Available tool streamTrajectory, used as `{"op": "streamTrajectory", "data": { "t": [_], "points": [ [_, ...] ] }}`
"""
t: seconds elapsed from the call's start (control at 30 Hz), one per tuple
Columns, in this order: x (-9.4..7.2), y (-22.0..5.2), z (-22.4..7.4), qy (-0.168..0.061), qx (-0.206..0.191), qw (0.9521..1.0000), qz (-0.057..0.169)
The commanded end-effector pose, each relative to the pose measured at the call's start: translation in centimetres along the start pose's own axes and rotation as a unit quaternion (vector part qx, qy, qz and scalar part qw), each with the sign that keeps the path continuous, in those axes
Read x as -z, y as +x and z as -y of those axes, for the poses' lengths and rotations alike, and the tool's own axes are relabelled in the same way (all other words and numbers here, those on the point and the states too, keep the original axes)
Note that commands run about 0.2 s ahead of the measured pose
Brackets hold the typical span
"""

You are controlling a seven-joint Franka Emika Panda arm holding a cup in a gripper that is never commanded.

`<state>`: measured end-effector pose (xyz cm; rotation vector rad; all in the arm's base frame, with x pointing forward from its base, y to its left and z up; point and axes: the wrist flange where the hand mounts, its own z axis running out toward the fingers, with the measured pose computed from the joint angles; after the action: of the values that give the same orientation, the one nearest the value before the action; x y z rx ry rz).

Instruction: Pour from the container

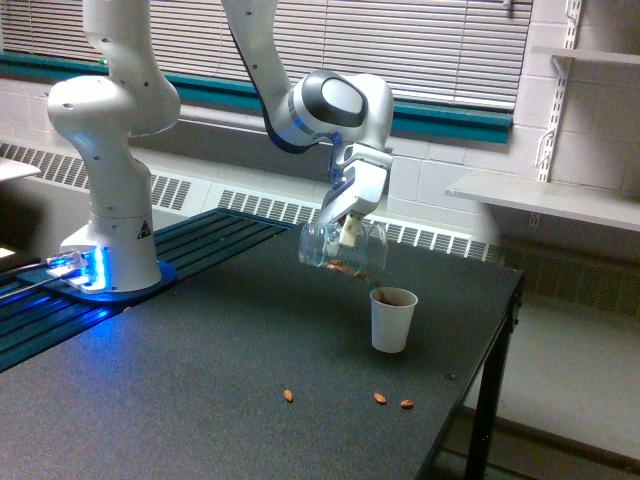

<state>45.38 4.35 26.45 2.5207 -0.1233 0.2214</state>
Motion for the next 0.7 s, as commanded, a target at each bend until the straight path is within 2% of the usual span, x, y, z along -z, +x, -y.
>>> {"op": "streamTrajectory", "data": {
  "t": [0.03,0.7],
  "points": [
    [-0.01,-0.02,0.33,0.003,0.012,0.9998,0.017],
    [0.35,0.6,0.8,0.004,0.017,0.9998,0.014]
  ]
}}
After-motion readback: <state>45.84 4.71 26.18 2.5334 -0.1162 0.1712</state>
